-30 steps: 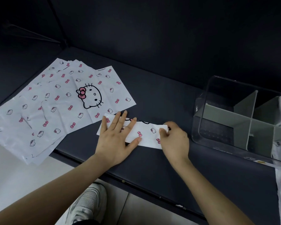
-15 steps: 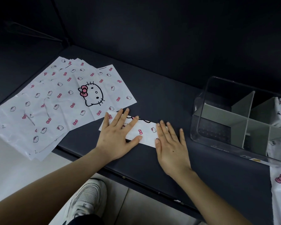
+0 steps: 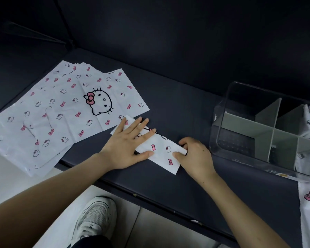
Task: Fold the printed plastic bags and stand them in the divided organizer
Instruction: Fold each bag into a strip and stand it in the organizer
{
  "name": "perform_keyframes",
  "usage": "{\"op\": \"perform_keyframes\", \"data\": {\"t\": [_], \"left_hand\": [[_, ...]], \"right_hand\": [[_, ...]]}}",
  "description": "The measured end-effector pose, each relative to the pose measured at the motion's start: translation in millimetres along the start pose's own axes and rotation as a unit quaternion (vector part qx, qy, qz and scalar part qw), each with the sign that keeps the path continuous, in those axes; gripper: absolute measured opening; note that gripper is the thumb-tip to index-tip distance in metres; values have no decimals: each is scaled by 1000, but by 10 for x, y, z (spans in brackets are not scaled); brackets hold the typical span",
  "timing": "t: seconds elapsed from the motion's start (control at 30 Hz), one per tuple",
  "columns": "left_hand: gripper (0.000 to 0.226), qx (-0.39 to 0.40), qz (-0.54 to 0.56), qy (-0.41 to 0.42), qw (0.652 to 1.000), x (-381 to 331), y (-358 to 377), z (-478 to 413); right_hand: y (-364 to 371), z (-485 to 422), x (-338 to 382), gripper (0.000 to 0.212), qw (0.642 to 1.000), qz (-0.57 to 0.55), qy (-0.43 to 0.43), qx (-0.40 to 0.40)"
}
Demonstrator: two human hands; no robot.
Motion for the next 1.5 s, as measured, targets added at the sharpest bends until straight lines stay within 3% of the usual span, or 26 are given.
{"op": "perform_keyframes", "data": {"t": [0.13,0.23,0.33,0.43,0.53,0.63,0.8,0.87,0.97,1.07,1.13,1.23,1.4,1.5], "left_hand": [[76,23,2,51,998,31,-15,-44],[73,28,15,75,997,43,-31,-84],[68,-44,36,86,995,-38,-146,-52],[51,-140,172,73,972,-239,-198,191],[53,-91,308,44,946,-355,-63,385],[61,-79,305,42,948,-341,29,358],[51,-156,315,-19,936,-459,-32,337],[58,-134,356,-112,918,-421,-24,315],[82,-33,471,-210,856,-327,26,270],[62,-4,579,-208,788,-322,-50,271],[51,-3,584,-204,786,-320,-86,268],[62,1,560,-207,802,-299,-56,265],[29,-13,553,-214,806,-330,-105,270],[22,-31,548,-219,807,-335,-117,275]], "right_hand": [[-24,43,46,12,999,22,2,49],[-44,142,87,1,999,21,-35,20],[-13,235,62,12,993,-114,7,27],[0,304,24,19,953,-285,90,55],[-11,340,29,22,902,-397,152,74],[-57,346,77,19,842,-491,204,95],[-200,308,197,12,766,-600,206,108],[-262,267,213,11,788,-588,161,82],[-284,216,172,28,882,-465,70,40],[-141,194,181,42,917,-389,-4,87],[-48,172,204,28,928,-362,-30,77],[3,130,202,4,927,-372,0,37],[78,116,191,18,925,-374,45,41],[117,108,189,19,937,-345,44,29]]}}
Point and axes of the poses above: each hand's wrist, its own z-axis away from the middle knuckle, its own y-axis out of the palm, x = y × z, the point moved 3 cm from there along -z, towards the middle knuckle, and after that the axes turned 5 degrees about -y, right-handed, at the moved point
